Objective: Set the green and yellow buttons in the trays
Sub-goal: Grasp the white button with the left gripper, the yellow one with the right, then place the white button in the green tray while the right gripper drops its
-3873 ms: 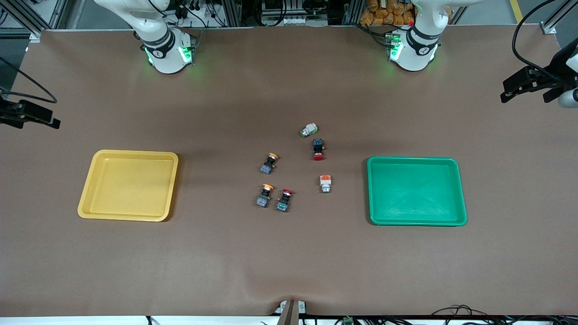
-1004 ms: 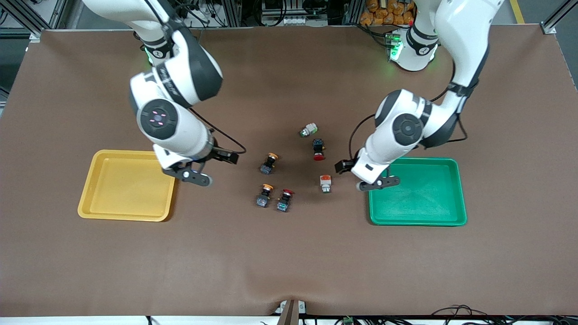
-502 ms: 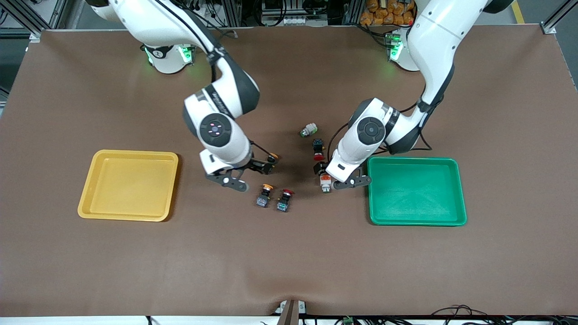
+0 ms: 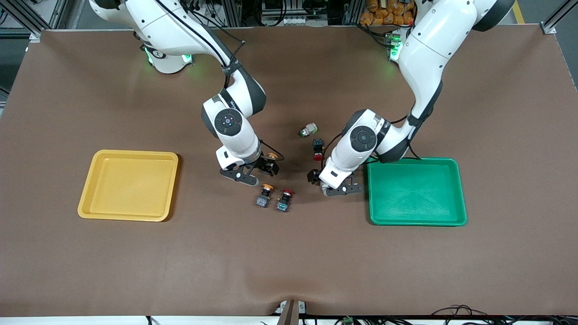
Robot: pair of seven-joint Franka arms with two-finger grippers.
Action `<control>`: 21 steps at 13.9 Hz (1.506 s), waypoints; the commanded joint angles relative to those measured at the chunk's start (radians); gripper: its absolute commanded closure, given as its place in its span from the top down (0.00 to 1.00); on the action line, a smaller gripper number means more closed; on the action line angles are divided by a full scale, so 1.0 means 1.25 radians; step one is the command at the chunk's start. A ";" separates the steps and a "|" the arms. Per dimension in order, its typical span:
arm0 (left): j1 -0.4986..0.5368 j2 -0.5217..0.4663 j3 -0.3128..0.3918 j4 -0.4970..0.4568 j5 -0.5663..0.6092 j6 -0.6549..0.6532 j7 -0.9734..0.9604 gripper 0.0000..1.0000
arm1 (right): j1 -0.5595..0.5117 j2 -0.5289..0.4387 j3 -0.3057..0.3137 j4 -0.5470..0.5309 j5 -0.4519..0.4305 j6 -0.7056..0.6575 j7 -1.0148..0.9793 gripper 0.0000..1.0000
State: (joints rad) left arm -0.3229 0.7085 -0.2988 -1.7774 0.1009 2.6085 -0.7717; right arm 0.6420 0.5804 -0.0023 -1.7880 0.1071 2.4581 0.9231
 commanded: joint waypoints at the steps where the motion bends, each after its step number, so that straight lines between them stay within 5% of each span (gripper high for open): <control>1: -0.010 0.009 0.018 0.011 0.048 0.002 -0.022 0.94 | 0.004 -0.024 -0.003 -0.039 0.009 0.006 0.002 1.00; 4: -0.012 0.019 0.021 0.012 0.053 0.003 -0.022 0.91 | 0.015 -0.020 -0.001 -0.074 0.011 0.063 0.045 1.00; 5: -0.014 0.020 0.021 0.013 0.053 0.003 -0.023 0.81 | 0.021 -0.015 -0.001 -0.079 0.011 0.080 0.081 1.00; 8: -0.024 0.025 0.021 0.014 0.052 0.004 -0.027 0.43 | 0.045 -0.004 -0.001 -0.078 0.011 0.082 0.187 1.00; 10: -0.023 0.023 0.021 0.016 0.052 0.009 -0.028 0.03 | 0.057 0.007 -0.001 -0.075 0.011 0.084 0.217 1.00; 16: 0.025 -0.047 0.019 0.018 0.053 -0.071 -0.017 0.00 | 0.083 0.035 -0.001 -0.058 0.011 0.085 0.222 1.00; 17: 0.040 -0.066 0.018 0.018 0.054 -0.106 -0.016 0.00 | 0.086 0.036 -0.002 -0.058 0.011 0.087 0.224 0.48; 18: 0.050 -0.088 0.018 0.014 0.054 -0.135 -0.011 0.00 | 0.088 0.042 -0.002 -0.057 0.011 0.087 0.229 0.12; 19: 0.056 -0.100 0.018 0.011 0.054 -0.164 -0.005 0.00 | 0.088 0.041 -0.002 -0.056 0.010 0.087 0.235 0.00; 21: 0.073 -0.122 0.019 -0.027 0.055 -0.204 0.016 0.00 | 0.085 0.039 -0.002 -0.050 0.010 0.082 0.238 0.00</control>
State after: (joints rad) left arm -0.2482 0.6050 -0.2727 -1.7426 0.1427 2.3858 -0.7593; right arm 0.7398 0.6202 0.0028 -1.8731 0.1107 2.5618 1.2034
